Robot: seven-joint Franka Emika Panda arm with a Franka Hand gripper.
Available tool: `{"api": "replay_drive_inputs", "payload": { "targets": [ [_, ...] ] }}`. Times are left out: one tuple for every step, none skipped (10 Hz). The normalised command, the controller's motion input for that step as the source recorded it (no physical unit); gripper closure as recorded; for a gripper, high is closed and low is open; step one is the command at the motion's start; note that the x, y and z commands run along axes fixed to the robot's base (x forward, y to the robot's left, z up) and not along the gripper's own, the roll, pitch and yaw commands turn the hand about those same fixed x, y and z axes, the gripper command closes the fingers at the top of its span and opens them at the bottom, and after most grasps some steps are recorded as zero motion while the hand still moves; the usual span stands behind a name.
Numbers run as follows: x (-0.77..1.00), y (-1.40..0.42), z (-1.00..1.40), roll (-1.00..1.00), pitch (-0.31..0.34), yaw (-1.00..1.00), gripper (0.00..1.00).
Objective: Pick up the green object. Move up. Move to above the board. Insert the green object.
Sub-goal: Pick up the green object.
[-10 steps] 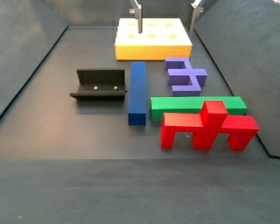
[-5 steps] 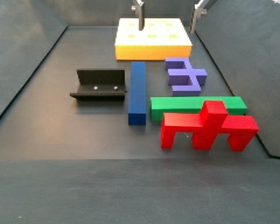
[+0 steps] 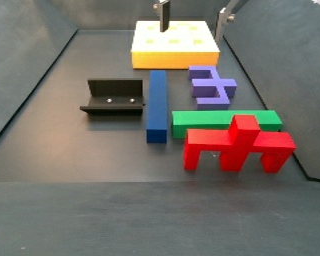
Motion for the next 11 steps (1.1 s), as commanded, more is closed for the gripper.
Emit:
{"api": "replay_drive_inputs", "payload": {
  "targets": [
    [0.0, 0.04, 0.0, -0.16, -0.061, -0.77, 0.0],
    [0.0, 0.02, 0.0, -0.15, -0.056, -0.8, 0.0],
    [0.0, 0.02, 0.0, -0.13, -0.05, -0.81, 0.0],
    [0.0, 0.04, 0.0, -0.11, -0.04, -0.82, 0.0],
    [0.0, 0.04, -0.04, -0.12, -0.04, -0.84, 0.0],
    [0.01, 0.08, -0.06, -0.11, -0.04, -0.82, 0.0],
    [0.05, 0.12, -0.09, -0.1, -0.027, -0.8, 0.0],
    [0.09, 0.15, -0.14, -0.1, -0.004, -0.79, 0.0],
    [0.1, 0.1, -0.22, -0.1, 0.0, -0.83, 0.0],
    [0.1, 0.08, -0.24, -0.11, 0.0, -0.84, 0.0],
    [0.03, 0.0, -0.3, -0.22, -0.014, -0.83, 0.0]
  ]
}}
